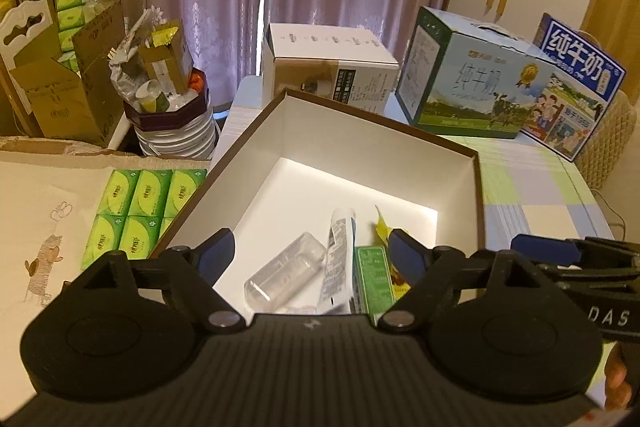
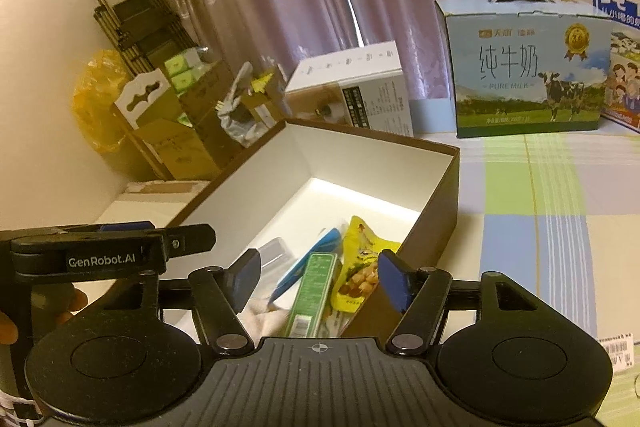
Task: Organize objects
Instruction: 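Withdraw both tools from the shoebox back toward the remaining items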
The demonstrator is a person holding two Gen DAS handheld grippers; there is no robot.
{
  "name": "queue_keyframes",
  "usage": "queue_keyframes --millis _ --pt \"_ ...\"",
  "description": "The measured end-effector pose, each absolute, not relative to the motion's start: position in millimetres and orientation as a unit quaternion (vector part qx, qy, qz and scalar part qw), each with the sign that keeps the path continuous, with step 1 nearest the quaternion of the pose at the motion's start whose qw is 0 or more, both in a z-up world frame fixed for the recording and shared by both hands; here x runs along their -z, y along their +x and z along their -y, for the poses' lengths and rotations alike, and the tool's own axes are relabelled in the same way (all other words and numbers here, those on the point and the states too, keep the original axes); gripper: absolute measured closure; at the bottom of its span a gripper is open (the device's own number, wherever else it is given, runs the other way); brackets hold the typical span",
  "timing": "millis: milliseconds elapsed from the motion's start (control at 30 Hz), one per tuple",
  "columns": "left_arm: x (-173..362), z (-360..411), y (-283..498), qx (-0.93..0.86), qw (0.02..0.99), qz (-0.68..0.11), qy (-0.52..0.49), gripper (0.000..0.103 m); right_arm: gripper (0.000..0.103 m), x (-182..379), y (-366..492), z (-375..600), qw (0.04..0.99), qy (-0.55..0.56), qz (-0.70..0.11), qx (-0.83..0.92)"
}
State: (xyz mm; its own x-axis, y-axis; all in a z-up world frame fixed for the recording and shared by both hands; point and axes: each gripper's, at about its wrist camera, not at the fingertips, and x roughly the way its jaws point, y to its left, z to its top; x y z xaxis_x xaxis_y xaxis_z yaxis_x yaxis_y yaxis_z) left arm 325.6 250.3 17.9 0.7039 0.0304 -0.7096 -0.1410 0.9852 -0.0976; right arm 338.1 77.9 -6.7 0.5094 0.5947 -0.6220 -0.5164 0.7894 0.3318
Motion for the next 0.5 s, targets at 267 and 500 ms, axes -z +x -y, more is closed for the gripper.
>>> queue_keyframes --millis 267,500 --pt "-35 -236 280 -0.041 0.926 -0.369 -0.074 0.021 0.039 -8 300 -53 0.864 0.059 -0.367 -0.338" --pt "-45 -217 244 -0.032 0.928 -0.365 -0.073 0.02 0.039 -14 274 -27 0.864 0.073 -0.365 -0.339"
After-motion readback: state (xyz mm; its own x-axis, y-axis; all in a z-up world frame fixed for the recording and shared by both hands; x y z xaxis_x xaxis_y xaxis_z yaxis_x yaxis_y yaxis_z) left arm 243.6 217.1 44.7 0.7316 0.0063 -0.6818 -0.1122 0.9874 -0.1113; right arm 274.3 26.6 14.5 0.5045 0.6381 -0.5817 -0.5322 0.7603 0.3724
